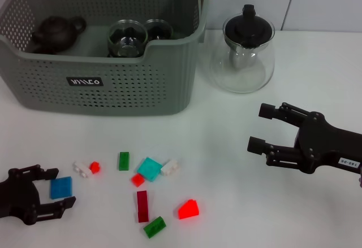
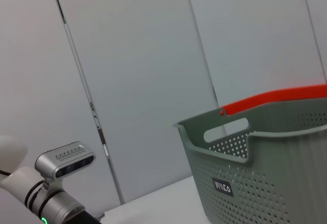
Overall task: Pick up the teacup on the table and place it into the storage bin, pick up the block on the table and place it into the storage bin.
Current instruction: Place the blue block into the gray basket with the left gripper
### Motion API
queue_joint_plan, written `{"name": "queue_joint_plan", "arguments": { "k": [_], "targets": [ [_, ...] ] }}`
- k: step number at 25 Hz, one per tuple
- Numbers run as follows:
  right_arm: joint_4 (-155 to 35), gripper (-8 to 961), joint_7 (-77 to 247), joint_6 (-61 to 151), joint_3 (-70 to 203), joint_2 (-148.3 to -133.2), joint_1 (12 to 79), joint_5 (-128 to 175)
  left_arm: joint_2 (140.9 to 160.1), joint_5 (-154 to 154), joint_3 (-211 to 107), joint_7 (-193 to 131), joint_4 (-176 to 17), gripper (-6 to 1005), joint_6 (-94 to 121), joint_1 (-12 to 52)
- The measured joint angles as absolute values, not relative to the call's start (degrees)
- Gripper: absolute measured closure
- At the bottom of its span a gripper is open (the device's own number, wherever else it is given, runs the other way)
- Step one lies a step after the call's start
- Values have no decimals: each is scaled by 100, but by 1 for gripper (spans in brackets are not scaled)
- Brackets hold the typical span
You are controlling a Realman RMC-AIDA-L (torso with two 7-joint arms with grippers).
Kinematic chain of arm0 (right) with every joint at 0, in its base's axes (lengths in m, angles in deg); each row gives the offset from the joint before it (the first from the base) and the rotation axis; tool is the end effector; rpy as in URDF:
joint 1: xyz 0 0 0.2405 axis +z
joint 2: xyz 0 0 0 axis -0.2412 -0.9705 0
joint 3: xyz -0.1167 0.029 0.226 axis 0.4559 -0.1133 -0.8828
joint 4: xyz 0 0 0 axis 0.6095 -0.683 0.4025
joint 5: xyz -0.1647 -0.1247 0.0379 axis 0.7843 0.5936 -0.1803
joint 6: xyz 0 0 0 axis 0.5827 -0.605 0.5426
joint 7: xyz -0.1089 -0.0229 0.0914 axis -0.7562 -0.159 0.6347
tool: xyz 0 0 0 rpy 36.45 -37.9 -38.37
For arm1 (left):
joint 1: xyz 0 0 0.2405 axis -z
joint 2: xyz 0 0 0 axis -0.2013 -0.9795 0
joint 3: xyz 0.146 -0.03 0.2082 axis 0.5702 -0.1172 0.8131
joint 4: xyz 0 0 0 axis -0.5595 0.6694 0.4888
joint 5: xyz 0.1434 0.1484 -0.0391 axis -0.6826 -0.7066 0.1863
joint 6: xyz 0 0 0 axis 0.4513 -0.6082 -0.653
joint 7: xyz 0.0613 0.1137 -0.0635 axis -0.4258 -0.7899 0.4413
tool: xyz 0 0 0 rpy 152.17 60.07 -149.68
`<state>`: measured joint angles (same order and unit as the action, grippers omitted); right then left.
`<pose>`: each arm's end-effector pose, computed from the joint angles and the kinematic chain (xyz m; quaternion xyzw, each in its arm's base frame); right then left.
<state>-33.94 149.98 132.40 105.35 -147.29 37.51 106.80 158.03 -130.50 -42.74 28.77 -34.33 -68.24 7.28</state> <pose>0.2647 0.2852 -0.0144 -0.9039 0.1939 0.3640 0.1138 -0.3786 0.2395 0.0245 -0.9407 -0.2340 -0.0722 0.2350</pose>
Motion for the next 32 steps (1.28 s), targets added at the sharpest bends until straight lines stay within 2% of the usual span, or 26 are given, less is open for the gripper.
{"name": "queue_joint_plan", "arguments": {
  "k": [22,28,32],
  "targets": [
    [-3394,9,14998,13294,10526,-14721,3759,10680,15940,-13016,-4325,2826,-3258,322,-6578,681],
    [-3394,9,14998,13294,10513,-14720,3760,10680,15943,-13014,-4325,2823,-3247,466,-6584,694],
    [-3394,9,14998,13293,10506,-14716,3763,10680,15944,-13007,-4323,2851,-3200,514,-6625,722]
  ]
}}
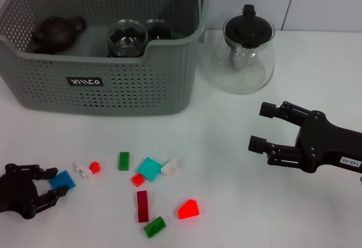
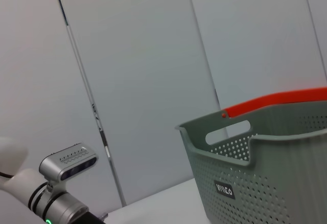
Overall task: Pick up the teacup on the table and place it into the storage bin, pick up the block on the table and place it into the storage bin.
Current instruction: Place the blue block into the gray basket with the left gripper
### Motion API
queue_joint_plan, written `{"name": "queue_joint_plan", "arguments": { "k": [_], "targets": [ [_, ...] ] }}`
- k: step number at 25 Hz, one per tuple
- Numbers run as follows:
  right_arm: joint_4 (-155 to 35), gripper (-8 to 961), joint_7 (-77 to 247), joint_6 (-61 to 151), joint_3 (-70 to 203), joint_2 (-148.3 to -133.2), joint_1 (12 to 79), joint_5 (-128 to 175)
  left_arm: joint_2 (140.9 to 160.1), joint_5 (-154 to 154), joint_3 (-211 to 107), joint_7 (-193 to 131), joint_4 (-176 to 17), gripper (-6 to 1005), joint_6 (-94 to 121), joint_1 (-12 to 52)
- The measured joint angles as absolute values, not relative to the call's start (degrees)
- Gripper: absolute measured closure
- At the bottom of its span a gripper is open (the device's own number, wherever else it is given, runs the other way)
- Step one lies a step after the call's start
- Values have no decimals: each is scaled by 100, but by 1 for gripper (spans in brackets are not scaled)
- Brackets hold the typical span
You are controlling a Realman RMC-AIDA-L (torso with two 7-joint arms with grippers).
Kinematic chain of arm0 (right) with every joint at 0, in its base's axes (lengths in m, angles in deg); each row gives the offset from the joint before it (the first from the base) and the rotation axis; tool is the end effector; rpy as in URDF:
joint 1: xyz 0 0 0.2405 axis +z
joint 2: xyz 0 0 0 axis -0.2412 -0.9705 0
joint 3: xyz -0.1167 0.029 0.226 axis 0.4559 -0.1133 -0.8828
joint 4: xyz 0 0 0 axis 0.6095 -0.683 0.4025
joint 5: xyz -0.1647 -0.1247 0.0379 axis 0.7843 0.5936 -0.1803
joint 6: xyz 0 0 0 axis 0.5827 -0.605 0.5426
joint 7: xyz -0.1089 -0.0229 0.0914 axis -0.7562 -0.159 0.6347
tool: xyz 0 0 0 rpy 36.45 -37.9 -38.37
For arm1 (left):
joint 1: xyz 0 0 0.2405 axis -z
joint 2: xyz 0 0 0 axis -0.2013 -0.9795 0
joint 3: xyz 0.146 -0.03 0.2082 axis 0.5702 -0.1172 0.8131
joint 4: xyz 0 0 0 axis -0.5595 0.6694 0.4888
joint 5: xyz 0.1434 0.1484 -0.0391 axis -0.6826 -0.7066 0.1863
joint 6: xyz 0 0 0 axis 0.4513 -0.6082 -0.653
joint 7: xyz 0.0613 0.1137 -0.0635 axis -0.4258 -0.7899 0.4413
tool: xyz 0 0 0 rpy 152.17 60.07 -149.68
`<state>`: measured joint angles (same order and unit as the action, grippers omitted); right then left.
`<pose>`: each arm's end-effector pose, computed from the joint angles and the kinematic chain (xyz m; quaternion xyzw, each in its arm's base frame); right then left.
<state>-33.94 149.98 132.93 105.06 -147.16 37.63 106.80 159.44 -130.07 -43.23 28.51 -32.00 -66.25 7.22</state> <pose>0.2641 0.2853 -0.0126 -0.9035 0.1914 0.3667 0.1125 -0.3794 0.2430 0.0256 -0.9359 -0.2314 -0.0603 0.2587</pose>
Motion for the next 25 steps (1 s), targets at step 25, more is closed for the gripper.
{"name": "queue_joint_plan", "arguments": {
  "k": [25],
  "targets": [
    [-3394,8,14998,13302,10499,-14696,3813,10680,15655,-12566,-4957,3449,-3023,598,-7838,909]
  ]
}}
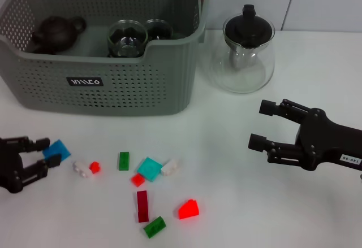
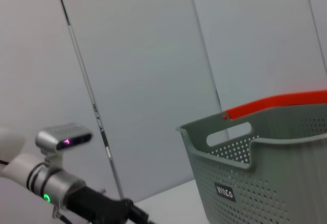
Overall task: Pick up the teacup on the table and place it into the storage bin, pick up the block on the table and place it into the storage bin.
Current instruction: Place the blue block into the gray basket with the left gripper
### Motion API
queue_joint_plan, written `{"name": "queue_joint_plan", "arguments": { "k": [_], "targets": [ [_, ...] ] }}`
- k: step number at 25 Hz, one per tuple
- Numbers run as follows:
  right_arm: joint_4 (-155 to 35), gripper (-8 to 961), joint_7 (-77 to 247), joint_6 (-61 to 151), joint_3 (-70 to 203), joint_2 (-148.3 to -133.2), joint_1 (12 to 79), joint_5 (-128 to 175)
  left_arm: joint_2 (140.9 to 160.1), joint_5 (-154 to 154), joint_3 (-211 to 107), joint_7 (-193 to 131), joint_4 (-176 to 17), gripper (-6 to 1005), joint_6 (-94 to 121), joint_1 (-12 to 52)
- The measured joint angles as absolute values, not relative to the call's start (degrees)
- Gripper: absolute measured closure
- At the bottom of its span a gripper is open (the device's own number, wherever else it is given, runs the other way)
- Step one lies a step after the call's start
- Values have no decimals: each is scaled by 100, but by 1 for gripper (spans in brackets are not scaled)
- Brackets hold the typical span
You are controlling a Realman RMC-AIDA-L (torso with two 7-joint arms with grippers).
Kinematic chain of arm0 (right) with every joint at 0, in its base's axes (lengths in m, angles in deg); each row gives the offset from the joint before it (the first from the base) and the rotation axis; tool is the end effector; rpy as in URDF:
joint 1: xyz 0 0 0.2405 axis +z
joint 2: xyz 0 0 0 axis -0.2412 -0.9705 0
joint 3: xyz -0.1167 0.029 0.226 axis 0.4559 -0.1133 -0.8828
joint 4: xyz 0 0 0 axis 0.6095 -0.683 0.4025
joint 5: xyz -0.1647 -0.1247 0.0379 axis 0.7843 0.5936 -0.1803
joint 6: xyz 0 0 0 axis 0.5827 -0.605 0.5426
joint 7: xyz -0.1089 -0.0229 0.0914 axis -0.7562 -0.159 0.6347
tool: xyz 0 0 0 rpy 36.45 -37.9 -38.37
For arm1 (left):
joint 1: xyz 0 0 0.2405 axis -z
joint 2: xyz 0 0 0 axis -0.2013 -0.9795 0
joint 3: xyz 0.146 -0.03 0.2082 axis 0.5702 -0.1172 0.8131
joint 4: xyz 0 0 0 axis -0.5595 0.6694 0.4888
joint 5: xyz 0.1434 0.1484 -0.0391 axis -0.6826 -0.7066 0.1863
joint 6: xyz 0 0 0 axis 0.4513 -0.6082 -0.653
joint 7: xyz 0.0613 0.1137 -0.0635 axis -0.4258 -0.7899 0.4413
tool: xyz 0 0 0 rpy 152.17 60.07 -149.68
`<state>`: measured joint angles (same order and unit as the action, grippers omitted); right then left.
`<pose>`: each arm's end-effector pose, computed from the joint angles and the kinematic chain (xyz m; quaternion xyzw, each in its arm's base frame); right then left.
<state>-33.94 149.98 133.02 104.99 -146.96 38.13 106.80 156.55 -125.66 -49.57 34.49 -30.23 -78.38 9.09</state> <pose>0.2623 0.2879 -0.0111 -0.9046 0.1868 0.3666 0.1118 -0.3584 0.2480 0.0623 -0.9195 -0.2454 -0.1591 0.2627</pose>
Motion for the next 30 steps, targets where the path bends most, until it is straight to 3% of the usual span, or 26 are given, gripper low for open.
{"name": "queue_joint_plan", "arguments": {
  "k": [16,26,30],
  "targets": [
    [-3394,8,14998,13306,10491,-14702,3823,10671,15263,-10456,-5584,4737,-3039,599,-9262,1410],
    [-3393,9,14997,13309,10491,-14718,3872,10646,15162,-9778,-5478,5679,-3051,598,-8322,2397],
    [-3393,9,14985,13273,10483,-14728,3876,10633,15148,-9798,-4376,6216,-3016,598,-7038,2711]
  ]
}}
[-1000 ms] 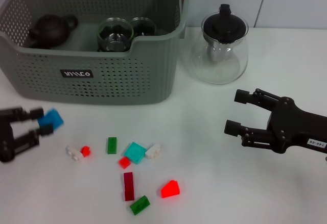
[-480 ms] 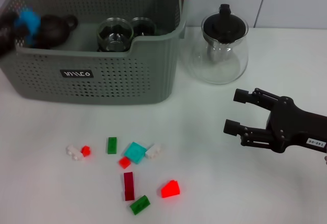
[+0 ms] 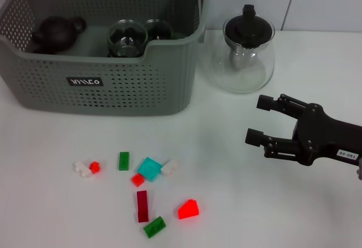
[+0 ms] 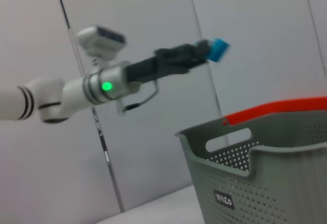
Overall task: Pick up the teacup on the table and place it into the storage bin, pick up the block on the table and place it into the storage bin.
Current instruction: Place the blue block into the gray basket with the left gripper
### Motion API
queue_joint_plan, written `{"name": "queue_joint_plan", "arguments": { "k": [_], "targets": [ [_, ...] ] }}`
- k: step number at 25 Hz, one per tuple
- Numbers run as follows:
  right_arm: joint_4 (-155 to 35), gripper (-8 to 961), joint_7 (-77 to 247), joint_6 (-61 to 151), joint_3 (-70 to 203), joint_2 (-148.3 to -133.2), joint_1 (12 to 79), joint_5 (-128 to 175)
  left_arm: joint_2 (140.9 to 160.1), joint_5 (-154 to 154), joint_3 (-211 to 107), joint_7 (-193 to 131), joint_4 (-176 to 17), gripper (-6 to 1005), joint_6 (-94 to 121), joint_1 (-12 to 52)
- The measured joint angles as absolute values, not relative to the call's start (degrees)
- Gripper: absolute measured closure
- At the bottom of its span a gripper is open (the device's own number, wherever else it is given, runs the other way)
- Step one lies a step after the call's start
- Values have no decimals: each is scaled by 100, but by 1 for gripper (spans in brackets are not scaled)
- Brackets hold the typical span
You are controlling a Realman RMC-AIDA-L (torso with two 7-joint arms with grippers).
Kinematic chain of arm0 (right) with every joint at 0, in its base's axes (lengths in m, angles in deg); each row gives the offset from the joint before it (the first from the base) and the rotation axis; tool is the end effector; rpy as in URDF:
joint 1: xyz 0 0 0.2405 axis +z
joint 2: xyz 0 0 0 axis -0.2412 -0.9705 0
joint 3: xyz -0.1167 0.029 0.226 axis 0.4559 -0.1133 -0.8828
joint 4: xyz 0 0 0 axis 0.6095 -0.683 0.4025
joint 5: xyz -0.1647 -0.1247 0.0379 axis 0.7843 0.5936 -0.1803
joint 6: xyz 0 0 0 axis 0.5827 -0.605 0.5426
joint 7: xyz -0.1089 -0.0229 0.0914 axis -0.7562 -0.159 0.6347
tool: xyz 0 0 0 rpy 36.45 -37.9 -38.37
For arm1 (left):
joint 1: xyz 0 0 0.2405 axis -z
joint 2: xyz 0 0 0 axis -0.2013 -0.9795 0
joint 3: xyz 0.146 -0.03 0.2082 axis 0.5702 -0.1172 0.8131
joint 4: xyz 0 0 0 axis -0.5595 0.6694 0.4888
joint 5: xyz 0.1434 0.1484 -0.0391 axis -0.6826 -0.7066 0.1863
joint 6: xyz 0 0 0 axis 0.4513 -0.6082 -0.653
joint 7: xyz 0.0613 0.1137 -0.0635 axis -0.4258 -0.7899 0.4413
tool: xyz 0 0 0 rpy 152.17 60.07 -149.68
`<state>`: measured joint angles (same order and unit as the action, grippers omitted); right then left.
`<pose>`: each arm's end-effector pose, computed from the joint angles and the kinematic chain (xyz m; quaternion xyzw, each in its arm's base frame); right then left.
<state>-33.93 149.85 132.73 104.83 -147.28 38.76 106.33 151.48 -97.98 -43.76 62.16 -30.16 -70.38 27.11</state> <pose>0.2579 0.2916 -0.0121 -0.9032 0.1824 0.3715 0.1141 -0.2283 0.3900 0.1403 -0.8396 -0.2232 -0.3905 0.3045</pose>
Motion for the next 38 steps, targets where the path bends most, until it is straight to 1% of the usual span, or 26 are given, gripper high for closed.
{"name": "queue_joint_plan", "arguments": {
  "k": [1,4,8,10,15,16,21,25,30,33,36,38],
  "targets": [
    [-3391,9,14980,13266,10478,-14733,3878,10632,15148,-9798,-4376,6216,-3016,598,-7038,2711],
    [-3386,9,14976,13263,10474,-14744,3892,10629,15209,-9803,-3299,6392,-3057,599,-6011,2737],
    [-3385,9,14987,13264,10439,-14746,3904,10627,15336,-9913,-1989,6631,-3054,589,-4776,2750],
    [-3384,9,14989,13270,10422,-14747,3906,10627,15347,-10144,-1493,6883,-3044,579,-4240,2785],
    [-3385,8,14987,13268,10420,-14747,3883,10626,15355,-10754,-872,7426,-3067,555,-3551,2930],
    [-3386,8,14984,13266,10420,-14747,3879,10626,15410,-11107,-648,7686,-3083,550,-3213,3014],
    [-3391,8,14976,13274,10421,-14746,3870,10627,15501,-11573,-480,8061,-3116,525,-2775,3119],
    [-3393,8,14979,13267,10421,-14747,3873,10627,15566,-11693,-465,8106,-3094,506,-2637,3118],
    [-3394,8,14982,13269,10421,-14747,3870,10627,15587,-11425,-580,8091,-2809,481,-2965,2983],
    [-3394,8,14981,13276,10421,-14746,3868,10627,15574,-10853,-803,7991,-2642,448,-3393,2844],
    [-3394,8,14979,13286,10421,-14746,3867,10627,15543,-9528,-1391,7490,-2583,406,-4189,2554],
    [-3394,8,14980,13301,10421,-14747,3866,10627,15515,-8692,-1803,7156,-2694,410,-4890,2391]
  ]
}}
